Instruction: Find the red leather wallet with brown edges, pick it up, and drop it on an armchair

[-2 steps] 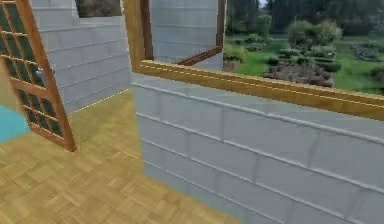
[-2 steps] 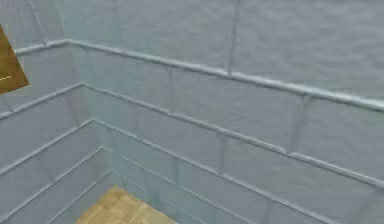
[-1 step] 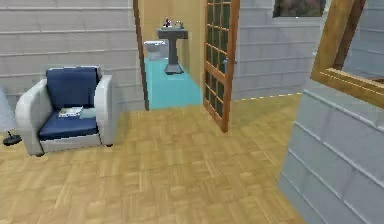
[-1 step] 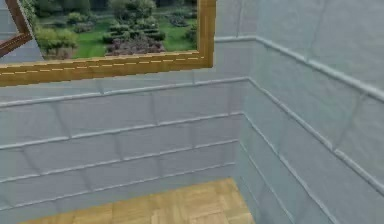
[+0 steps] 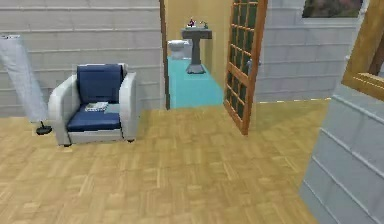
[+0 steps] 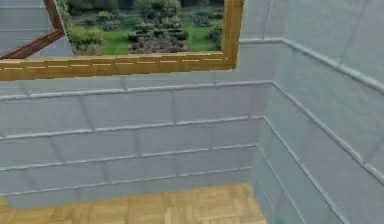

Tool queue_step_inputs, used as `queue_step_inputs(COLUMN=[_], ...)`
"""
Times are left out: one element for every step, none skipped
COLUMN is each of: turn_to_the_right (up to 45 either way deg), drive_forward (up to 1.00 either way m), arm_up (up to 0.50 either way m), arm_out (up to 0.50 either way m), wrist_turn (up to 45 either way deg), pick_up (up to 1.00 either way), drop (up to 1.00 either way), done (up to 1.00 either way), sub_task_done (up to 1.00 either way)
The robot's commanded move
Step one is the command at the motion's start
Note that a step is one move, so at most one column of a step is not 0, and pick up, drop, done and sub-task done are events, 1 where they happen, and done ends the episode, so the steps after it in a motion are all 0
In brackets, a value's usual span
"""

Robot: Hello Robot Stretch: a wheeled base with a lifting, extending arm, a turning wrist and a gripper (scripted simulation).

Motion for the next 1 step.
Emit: queue_step_inputs(turn_to_the_right=[0.0], drive_forward=[1.00], arm_up=[0.00], arm_out=[0.00], wrist_turn=[0.0], pick_up=[0.00], drop=[0.00], done=[0.00], sub_task_done=[0.00])
